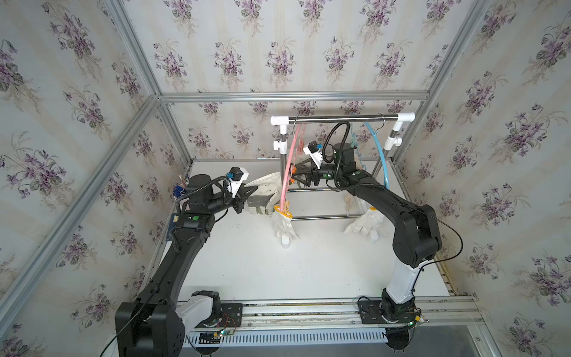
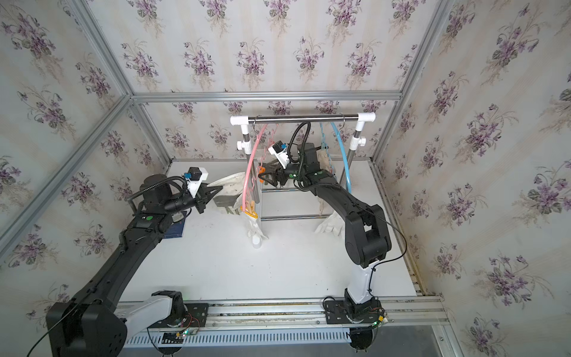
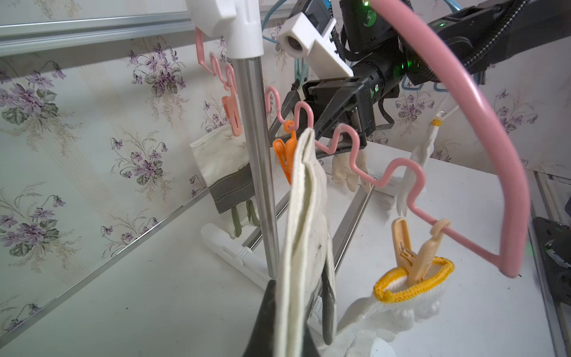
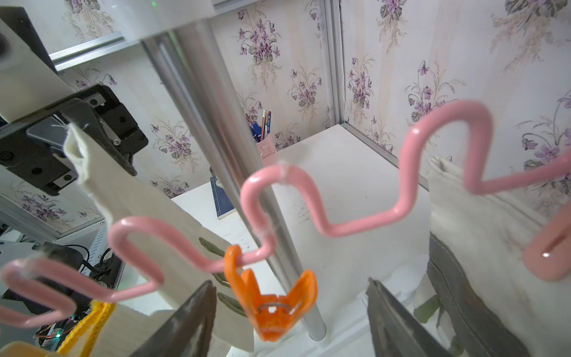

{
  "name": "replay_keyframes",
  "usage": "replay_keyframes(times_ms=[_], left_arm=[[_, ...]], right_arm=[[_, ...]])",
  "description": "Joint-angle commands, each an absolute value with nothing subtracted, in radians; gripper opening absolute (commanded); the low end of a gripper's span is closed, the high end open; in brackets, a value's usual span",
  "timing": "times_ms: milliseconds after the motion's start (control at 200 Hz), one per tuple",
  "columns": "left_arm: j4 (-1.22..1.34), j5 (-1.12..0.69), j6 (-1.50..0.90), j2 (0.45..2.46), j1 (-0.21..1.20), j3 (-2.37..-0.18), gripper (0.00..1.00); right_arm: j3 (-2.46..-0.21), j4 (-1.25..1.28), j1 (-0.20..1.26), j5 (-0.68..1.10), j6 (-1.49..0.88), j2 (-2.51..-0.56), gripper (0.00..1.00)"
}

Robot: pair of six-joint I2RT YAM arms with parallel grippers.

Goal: Clip the gloves onto a hanger to dry
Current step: Open the clamp at the hanger.

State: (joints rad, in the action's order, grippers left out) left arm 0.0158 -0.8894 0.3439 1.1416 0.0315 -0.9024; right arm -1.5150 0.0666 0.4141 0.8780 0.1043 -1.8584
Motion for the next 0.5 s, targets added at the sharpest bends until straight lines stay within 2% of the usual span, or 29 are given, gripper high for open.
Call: replay_keyframes(times_ms=[0, 230, 495], left_arm=[[0.052, -0.893, 0.368, 1.152, 0.037, -0.905, 0.0], [0.051, -0.884, 0.379, 1.167, 0.047, -0.901, 0.0], [0.042, -0.87, 0.4, 1.189, 0.065, -0.905, 0.0]], right_arm=[[-1.531, 0.084, 0.413, 0.911, 0.097, -1.873, 0.76], [-1.549, 0.097, 0.414, 0.926, 0.078, -1.89, 0.72], [-1.569, 0.093, 0.413, 0.943, 0.066, -1.9, 0.62]])
